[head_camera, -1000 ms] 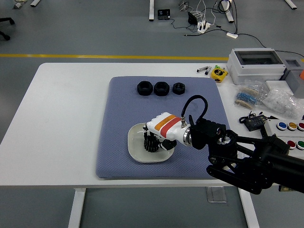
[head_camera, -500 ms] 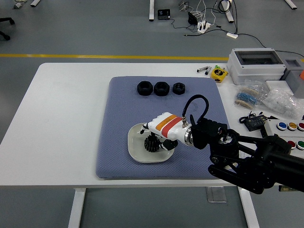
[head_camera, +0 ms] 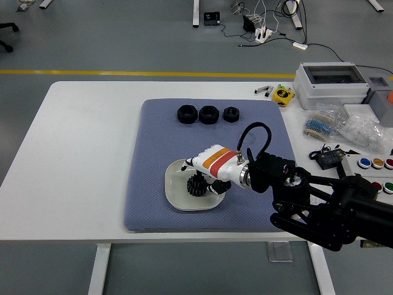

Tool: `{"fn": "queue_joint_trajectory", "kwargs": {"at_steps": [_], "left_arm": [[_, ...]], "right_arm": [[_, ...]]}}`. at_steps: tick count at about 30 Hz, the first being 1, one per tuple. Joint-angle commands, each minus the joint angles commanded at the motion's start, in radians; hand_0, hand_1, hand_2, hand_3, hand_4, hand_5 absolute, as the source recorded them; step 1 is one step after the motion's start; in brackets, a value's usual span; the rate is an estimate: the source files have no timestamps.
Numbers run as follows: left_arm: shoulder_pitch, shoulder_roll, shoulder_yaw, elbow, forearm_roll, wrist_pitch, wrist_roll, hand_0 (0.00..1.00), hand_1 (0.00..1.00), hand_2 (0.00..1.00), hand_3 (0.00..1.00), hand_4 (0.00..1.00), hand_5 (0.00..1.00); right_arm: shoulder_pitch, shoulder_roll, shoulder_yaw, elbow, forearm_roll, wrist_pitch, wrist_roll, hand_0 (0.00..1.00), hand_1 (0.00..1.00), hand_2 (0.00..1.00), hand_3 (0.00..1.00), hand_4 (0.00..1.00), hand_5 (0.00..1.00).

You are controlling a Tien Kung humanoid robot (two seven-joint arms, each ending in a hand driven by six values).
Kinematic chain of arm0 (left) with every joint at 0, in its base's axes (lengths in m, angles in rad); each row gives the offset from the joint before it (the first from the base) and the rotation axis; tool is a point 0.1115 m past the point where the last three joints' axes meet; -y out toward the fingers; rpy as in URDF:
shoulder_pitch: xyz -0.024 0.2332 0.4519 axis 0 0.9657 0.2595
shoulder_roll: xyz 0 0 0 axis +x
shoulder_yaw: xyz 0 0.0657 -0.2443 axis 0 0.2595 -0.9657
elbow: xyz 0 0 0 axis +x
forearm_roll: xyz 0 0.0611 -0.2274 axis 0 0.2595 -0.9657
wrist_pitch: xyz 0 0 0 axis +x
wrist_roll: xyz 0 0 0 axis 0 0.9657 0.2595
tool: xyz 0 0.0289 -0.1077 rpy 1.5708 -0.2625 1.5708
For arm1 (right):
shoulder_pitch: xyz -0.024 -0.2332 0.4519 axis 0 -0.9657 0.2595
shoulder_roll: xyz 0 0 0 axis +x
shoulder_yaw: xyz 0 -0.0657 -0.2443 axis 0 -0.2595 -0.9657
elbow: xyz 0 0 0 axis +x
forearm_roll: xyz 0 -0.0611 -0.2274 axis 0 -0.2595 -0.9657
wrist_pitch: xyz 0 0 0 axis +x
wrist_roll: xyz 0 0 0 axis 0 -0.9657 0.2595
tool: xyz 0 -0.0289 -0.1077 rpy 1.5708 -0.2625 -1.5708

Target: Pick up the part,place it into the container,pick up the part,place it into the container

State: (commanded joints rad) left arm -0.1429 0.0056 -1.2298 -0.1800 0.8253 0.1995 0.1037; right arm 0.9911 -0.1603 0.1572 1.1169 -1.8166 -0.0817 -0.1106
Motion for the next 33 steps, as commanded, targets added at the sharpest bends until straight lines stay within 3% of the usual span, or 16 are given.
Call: {"fn": "queue_joint_trajectory", "kwargs": {"at_steps": [13,14,33], "left_arm": [[0.000,0.001,0.001,0.000,0.000,0.001,0.000,0.710,0.618,0.630,0.560,0.610,0.679],[0.000,0.001,0.000,0.000,0.000,0.001,0.000,0.711,0.617,0.631,0.561,0.610,0.678],[0.001,0.000,-0.002,0.000,0.009,0.003,0.001,0.710,0.616,0.631,0.560,0.612,0.679]], "right_arm": [[0.002,-0.001,0.004,0.003,0.003,-0.013,0.013,0.320,0.395,0.545,0.877,0.753,0.018],[0.002,-0.001,0.004,0.002,0.002,-0.014,0.014,0.321,0.427,0.676,0.911,0.816,0.060],[0.000,-0.018,0.057,-0.001,-0.023,-0.017,-0.009,0.327,0.489,0.722,0.928,0.839,0.085]]}}
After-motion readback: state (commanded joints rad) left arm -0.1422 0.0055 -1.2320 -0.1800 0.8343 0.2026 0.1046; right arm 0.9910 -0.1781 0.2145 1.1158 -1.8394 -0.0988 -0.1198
